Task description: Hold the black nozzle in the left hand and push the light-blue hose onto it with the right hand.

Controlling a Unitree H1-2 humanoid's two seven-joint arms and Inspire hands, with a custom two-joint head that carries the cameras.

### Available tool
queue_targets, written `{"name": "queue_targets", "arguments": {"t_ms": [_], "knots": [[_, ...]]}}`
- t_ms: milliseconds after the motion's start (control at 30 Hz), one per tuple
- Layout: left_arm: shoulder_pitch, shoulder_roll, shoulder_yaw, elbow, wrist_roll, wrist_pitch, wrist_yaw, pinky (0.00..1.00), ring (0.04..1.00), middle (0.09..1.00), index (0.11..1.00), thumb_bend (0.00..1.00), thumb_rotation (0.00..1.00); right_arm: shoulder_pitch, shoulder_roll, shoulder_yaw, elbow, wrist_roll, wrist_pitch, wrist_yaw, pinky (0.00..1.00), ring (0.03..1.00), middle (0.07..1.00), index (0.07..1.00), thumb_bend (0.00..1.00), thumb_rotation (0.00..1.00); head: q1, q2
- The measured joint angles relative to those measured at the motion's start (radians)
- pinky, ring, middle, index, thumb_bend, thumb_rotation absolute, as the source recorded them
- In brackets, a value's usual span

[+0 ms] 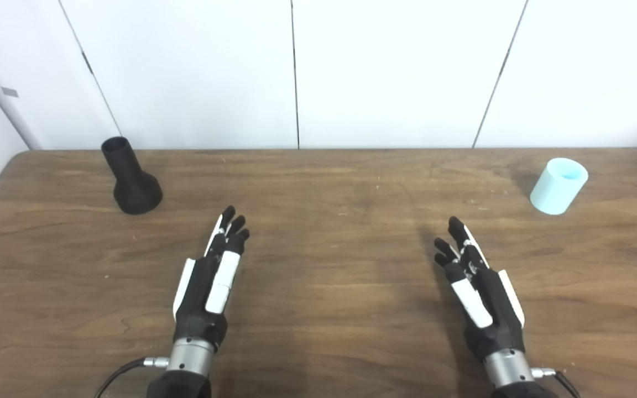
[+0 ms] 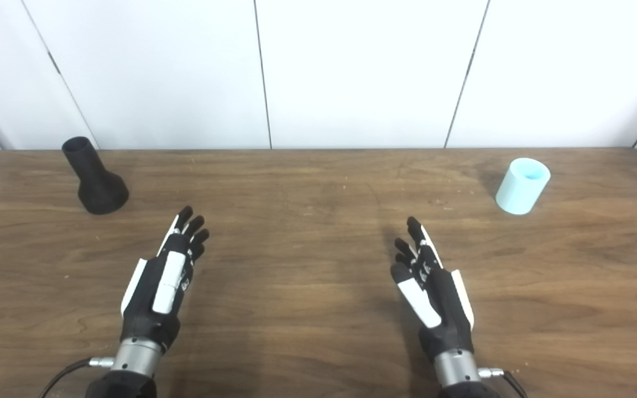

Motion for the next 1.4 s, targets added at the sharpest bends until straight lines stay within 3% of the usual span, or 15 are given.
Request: {"name": "queue_targets", "arguments": {"t_ms": [1400], "knots": [[0.000, 0.001, 0.001, 0.000, 0.000, 0.001, 0.000, 0.98, 0.951, 0.963, 1.000, 0.79, 0.88, 0.000, 0.000, 0.003, 0.000, 0.000, 0.000, 0.000, 0.93, 0.938, 0.993, 0.966, 0.78, 0.70, -0.003, 0.000]]}}
